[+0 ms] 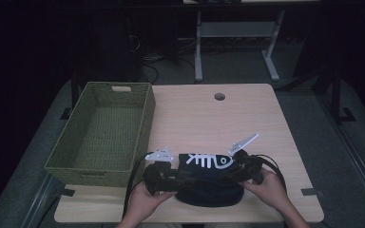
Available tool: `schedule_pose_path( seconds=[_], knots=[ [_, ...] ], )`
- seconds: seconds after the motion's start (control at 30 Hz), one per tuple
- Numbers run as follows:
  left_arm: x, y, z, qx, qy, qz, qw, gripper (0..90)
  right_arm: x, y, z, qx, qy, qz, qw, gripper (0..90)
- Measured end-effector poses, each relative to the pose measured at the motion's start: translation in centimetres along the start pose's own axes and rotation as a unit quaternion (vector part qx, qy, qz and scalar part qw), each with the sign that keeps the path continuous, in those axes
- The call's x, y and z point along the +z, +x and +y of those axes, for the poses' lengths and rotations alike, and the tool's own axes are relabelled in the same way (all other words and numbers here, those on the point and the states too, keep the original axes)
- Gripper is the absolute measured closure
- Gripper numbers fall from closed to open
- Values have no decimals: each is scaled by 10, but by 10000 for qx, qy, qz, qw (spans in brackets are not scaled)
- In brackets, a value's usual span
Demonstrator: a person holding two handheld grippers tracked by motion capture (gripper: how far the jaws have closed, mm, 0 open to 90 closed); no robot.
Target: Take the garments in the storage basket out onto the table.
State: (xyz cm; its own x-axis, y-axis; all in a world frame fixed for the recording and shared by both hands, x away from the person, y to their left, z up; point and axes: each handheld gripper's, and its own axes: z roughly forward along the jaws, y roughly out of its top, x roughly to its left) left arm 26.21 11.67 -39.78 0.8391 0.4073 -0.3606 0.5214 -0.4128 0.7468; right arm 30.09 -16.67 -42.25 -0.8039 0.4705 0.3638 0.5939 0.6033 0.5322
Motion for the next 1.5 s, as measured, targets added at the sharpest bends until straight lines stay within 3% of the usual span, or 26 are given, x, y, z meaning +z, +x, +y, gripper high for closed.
schedule_pose_path(
  seconds=[0.17,0.33,0.6,0.8,0.9,1.13,1.5],
  knots=[
    [16,0,-3,-20,254,-21,9997,641,7,4,0,-143,-21,-37,9999,776],
    [28,0,-11,41,536,122,9985,650,-6,14,-8,-274,-292,5,9992,774],
    [40,1,-22,45,855,225,9961,661,8,27,-24,-566,-11,0,9984,801],
    [35,0,-19,-2,641,111,9979,642,23,27,-30,-585,85,-39,9982,817],
    [34,-1,-14,39,576,166,9982,640,24,26,-29,-554,101,-9,9984,817],
    [44,3,-22,44,775,332,9964,654,8,27,-32,-591,-239,-61,9979,794],
    [48,4,-31,115,758,436,9961,670,13,21,-47,-535,-219,-210,9981,799]
  ],
)
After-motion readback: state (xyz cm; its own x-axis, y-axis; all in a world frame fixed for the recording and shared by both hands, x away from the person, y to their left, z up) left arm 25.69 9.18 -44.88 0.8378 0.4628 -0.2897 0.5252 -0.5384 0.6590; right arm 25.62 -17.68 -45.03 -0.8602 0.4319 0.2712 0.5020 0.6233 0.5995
